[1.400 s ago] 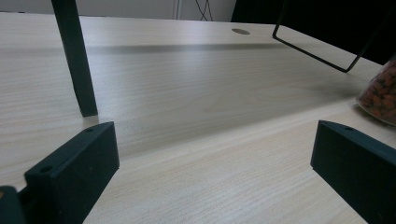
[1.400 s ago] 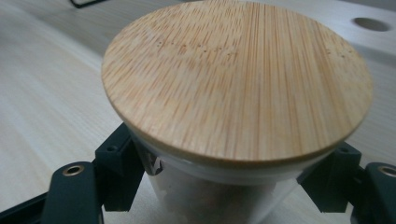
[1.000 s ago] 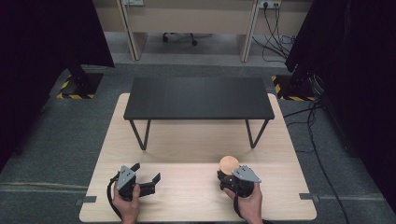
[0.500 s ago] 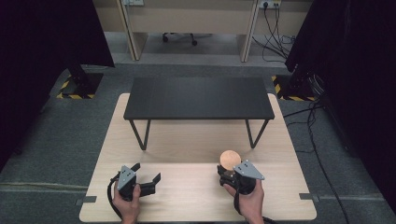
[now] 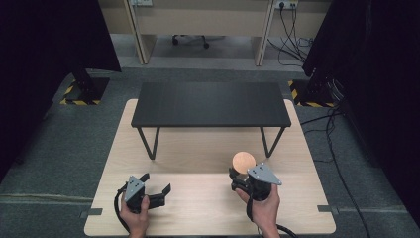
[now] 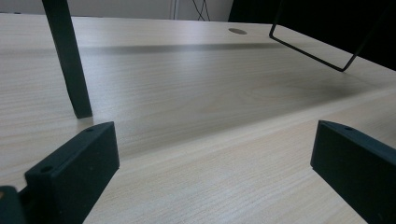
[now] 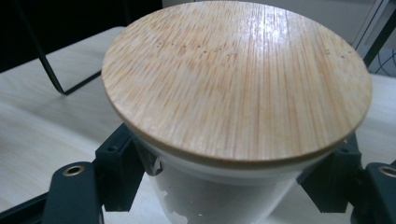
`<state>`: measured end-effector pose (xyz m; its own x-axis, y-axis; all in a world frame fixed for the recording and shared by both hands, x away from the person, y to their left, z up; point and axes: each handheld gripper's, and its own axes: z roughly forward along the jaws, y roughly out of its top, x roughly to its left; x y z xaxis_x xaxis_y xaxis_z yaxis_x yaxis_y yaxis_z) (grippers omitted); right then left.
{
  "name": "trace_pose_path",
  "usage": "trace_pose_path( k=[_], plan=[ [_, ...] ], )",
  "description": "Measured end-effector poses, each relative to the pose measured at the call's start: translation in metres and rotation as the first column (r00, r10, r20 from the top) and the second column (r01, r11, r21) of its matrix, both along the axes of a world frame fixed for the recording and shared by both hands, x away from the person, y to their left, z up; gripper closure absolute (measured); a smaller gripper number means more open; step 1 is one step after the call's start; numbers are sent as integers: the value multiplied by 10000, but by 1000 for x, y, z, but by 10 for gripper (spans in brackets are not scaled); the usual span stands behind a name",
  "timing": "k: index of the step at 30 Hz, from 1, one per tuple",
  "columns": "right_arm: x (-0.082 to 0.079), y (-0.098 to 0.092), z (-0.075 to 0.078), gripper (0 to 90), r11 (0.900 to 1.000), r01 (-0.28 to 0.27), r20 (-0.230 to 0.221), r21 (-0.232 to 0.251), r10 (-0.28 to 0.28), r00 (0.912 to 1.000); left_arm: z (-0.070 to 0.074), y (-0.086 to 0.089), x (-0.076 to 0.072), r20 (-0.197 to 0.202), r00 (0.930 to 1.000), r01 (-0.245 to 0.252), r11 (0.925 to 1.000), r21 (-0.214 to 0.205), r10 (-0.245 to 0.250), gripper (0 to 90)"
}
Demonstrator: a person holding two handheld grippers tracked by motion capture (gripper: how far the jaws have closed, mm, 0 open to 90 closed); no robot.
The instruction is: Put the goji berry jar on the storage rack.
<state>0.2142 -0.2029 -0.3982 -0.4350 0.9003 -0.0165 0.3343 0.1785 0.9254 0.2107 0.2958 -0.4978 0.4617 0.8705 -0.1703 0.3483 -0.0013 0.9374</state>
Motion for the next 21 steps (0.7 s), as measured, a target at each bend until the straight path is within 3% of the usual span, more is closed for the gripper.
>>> trace_pose_path(
  k=[8,21],
  plan=[
    [9,4,24,261,9998,127,484,133,-133,9987,0,0,0,-14,10000,11,10000,29,-11,3],
    [17,10,25,261,9997,162,355,194,-169,9992,1,-1,0,23,10000,35,9999,119,-35,3]
  ],
)
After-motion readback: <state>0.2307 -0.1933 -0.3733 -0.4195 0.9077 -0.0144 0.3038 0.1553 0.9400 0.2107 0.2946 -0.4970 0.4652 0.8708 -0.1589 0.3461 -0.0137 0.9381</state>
